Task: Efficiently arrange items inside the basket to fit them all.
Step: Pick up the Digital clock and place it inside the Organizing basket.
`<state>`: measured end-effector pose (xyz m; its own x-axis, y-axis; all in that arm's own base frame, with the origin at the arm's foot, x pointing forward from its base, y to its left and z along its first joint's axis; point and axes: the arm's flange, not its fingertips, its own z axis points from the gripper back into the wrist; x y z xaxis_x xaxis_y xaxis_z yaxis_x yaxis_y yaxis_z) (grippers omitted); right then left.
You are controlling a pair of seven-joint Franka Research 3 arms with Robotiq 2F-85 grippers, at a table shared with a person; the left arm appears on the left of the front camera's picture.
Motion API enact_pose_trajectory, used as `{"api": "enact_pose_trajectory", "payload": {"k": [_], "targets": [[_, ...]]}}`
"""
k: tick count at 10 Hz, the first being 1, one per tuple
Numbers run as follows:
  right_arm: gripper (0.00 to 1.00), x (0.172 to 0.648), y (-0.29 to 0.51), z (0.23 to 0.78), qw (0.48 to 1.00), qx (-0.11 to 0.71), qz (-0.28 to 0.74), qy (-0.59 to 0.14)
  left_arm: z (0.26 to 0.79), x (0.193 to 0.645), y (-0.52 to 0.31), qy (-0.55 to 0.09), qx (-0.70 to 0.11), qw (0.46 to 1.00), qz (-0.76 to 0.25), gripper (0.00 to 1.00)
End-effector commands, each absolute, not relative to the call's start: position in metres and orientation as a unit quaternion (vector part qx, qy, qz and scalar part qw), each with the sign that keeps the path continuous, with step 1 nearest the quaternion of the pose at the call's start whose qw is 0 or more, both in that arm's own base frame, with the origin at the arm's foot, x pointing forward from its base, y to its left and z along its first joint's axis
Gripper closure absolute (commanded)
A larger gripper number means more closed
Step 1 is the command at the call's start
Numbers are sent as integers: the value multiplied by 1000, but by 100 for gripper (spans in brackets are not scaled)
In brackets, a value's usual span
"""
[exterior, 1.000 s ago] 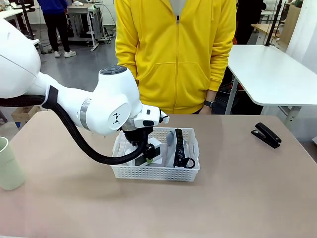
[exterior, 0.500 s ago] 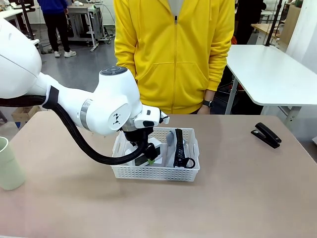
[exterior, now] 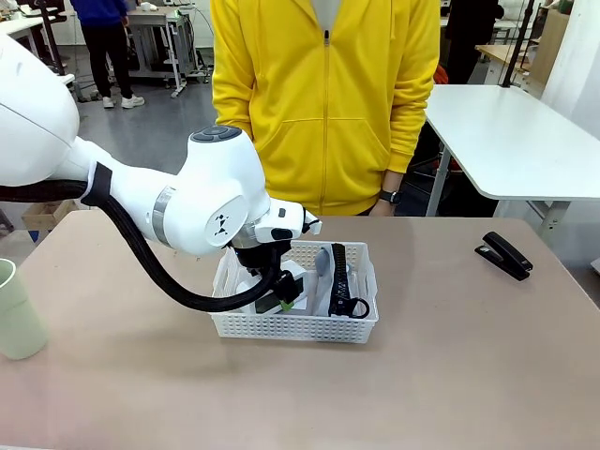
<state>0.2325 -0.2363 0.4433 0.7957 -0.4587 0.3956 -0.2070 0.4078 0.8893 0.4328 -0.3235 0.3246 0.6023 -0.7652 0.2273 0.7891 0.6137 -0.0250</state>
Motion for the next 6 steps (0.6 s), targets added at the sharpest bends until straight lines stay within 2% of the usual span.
{"api": "enact_pose_trajectory", "payload": {"k": [1,6], "targets": [[0,234,-237,445,773,540,-72,-324,339,426,-317,-111,-66,889,-440,0],[0,234,-237,445,773,540,-72,-324,434,377,-224,-164,-147,895,-388,0]]}}
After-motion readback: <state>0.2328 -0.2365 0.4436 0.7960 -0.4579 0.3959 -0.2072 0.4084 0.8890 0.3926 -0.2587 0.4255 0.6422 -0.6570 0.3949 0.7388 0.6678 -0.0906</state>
